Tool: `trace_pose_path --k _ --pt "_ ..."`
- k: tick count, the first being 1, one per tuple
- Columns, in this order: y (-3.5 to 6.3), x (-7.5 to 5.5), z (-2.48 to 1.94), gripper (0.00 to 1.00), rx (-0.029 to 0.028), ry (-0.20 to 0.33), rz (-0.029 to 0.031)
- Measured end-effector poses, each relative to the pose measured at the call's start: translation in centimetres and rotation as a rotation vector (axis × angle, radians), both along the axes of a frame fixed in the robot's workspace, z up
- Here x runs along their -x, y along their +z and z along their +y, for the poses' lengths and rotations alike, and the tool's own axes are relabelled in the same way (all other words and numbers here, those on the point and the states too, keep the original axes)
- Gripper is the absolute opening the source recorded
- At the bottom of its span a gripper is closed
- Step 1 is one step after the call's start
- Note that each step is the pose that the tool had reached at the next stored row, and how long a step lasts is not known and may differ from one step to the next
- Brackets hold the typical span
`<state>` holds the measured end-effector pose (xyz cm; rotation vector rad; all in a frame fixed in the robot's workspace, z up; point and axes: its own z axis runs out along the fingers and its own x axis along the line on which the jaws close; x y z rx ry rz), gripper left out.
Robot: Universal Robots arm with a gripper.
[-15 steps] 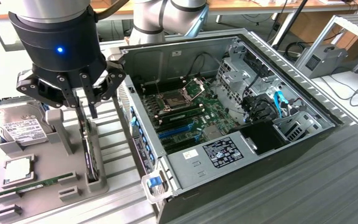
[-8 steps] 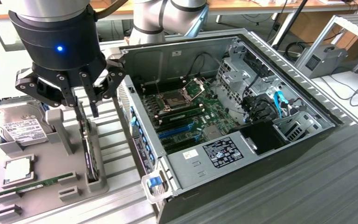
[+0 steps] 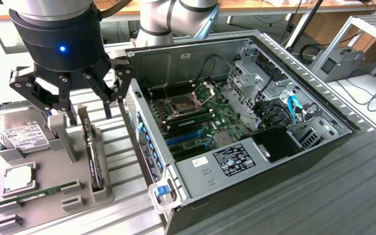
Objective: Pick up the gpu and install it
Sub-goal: 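Pick up the gpu and move the gpu toward the slot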
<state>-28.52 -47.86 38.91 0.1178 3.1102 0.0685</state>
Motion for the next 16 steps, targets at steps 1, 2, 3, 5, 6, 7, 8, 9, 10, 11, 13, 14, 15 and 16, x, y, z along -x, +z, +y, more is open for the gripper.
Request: trace_pose_path --k 1,2,3,5,6,7,8,9,10,11,13,14,15,16 --pt "0.00 0.00 0.06 0.56 -0.0001 0.000 0.0000" --pt "-0.01 0.00 0.08 0.56 -0.0002 0.000 -0.0001" --pt "-0.01 0.00 0.10 0.56 -0.0002 0.000 -0.0001" --pt "0.00 0.00 0.14 0.56 -0.0002 0.000 0.0000" --pt "0.00 0.00 0.16 0.56 -0.0002 0.000 -0.0001" --pt "0.00 0.00 0.18 0.56 -0.0002 0.000 -0.0001" --pt "0.00 0.00 0.21 0.56 -0.0003 0.000 -0.0001" --pt "0.00 0.00 0.24 0.56 -0.0002 0.000 0.0000" --pt "0.00 0.00 0.29 0.56 -0.0002 0.000 0.0000" --pt "0.00 0.00 0.34 0.56 -0.0003 0.000 0.0000" --pt "0.00 0.00 0.51 0.56 -0.0002 0.000 -0.0001" --pt "0.00 0.00 0.52 0.56 -0.0003 0.000 -0.0001" --pt "-0.03 0.00 0.56 0.56 -0.0004 0.000 -0.0001" --pt "-0.05 0.00 0.57 0.56 -0.0002 0.000 0.0000"
